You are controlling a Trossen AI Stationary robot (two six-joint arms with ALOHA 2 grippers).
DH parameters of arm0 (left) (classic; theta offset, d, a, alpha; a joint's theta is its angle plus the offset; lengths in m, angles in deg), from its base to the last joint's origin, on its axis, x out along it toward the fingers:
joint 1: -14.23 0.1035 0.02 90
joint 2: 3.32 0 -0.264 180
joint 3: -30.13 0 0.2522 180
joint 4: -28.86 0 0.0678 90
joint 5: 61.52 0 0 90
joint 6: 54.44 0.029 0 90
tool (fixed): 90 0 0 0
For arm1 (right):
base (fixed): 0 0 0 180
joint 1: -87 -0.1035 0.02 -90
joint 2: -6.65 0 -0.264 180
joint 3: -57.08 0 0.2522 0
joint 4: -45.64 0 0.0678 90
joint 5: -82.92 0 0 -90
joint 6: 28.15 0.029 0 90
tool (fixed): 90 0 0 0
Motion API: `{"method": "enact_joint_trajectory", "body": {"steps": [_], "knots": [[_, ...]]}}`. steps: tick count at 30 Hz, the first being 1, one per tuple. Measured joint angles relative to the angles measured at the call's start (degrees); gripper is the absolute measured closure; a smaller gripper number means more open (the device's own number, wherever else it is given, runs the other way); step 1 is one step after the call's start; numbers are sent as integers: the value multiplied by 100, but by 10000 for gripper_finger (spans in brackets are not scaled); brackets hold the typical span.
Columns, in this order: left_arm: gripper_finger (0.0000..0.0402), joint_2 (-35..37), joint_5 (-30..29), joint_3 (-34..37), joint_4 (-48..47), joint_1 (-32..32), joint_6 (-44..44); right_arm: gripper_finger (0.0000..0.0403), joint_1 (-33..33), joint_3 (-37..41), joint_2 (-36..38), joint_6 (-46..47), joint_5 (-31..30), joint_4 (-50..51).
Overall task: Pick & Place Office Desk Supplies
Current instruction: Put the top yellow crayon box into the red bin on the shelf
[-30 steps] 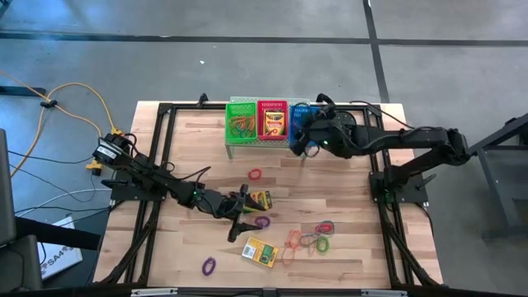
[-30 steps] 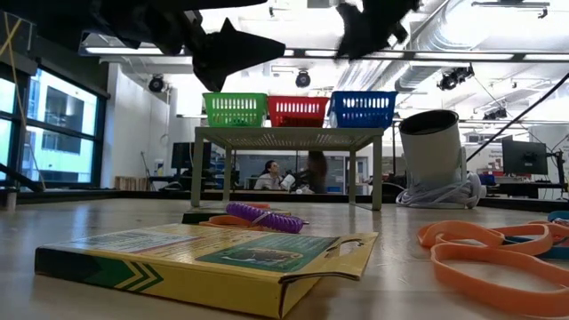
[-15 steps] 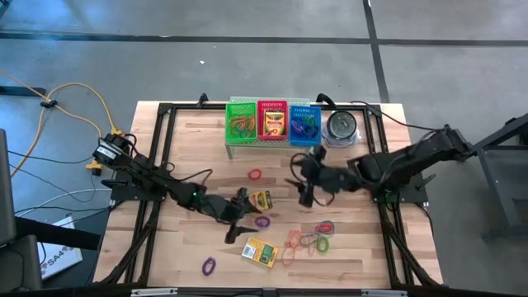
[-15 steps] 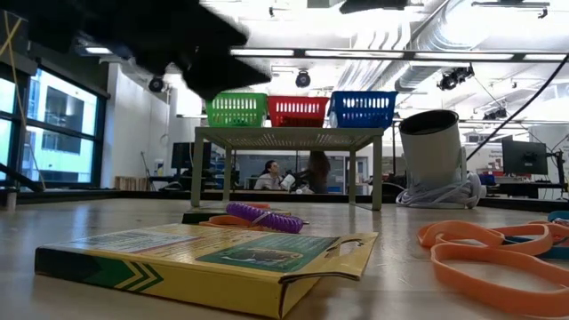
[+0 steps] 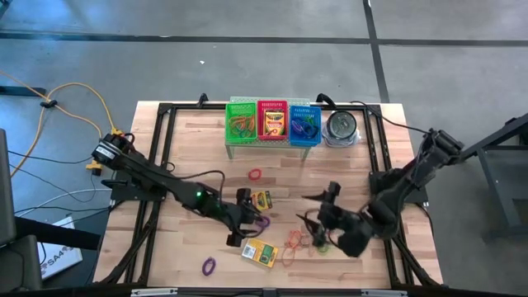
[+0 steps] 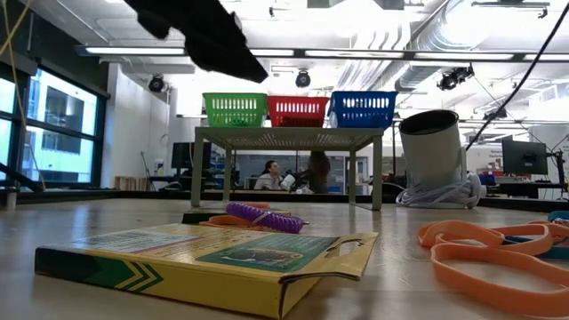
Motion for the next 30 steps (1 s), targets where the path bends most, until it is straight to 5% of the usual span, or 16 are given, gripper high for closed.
{"method": "enact_joint_trajectory", "body": {"steps": [7,18,30], "knots": [[112,3,-19,-224,-168,90,820,160,-398,0,-362,-9,-132,47],[112,-54,365,-222,499,498,-768,160,-381,0,-405,13,-257,252],[112,-115,770,-221,1054,736,-1341,160,-332,0,-405,264,-162,346]]}}
